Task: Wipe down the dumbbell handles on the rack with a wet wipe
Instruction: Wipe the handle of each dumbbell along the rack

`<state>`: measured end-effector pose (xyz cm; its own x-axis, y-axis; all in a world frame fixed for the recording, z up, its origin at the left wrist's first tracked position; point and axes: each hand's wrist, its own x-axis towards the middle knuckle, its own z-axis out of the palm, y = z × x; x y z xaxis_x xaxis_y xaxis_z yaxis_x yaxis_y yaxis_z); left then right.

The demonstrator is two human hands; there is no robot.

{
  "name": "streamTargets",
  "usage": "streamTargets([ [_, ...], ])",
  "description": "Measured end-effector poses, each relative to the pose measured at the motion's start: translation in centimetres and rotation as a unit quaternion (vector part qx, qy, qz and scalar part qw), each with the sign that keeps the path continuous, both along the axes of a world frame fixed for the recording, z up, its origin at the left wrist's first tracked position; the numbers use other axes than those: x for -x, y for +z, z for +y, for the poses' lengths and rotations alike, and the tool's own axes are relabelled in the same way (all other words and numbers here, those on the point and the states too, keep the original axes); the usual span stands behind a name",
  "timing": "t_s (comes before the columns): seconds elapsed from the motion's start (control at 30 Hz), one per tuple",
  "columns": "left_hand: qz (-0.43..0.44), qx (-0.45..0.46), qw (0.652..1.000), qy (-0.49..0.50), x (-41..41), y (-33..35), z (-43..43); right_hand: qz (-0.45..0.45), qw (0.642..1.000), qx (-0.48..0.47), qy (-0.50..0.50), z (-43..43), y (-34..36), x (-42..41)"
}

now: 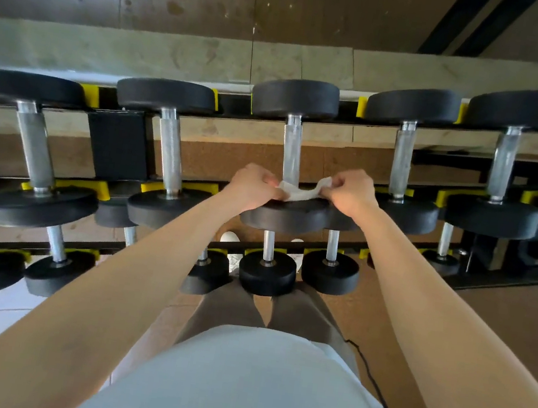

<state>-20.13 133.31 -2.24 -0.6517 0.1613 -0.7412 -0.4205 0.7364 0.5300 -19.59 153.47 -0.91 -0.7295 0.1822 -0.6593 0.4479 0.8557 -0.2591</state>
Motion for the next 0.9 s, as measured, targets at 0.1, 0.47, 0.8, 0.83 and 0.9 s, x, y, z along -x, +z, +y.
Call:
streamTargets([
  [0.1, 0.018, 0.032, 0.999, 0.001, -0.2, -0.3, 0.0, 0.016, 1.000, 0.019, 0.009, -0.6, -0.1, 0.0],
  [0.47, 0.101, 0.029, 0.986, 0.131, -0.4, -1.9, -1.0, 0.193, 0.942, 0.092, -0.257, 2.3, 0.2, 0.7],
  [0.8, 0.039, -0.119, 0.955, 0.268, 3.1, -2.6, 1.0, 0.152, 0.920, 0.249, -0.260, -1.9, -0.7, 4.2],
  [0.83, -0.002, -0.163, 0.935, 0.315, 3.5, -2.5, 1.1, 0.138, 0.903, 0.290, -0.284, -2.8, -0.9, 4.5],
  [0.9, -0.101, -0.261, 0.872, 0.402, 4.2, -2.4, 1.1, 0.115, 0.853, 0.362, -0.358, -4.2, -1.1, 4.8],
])
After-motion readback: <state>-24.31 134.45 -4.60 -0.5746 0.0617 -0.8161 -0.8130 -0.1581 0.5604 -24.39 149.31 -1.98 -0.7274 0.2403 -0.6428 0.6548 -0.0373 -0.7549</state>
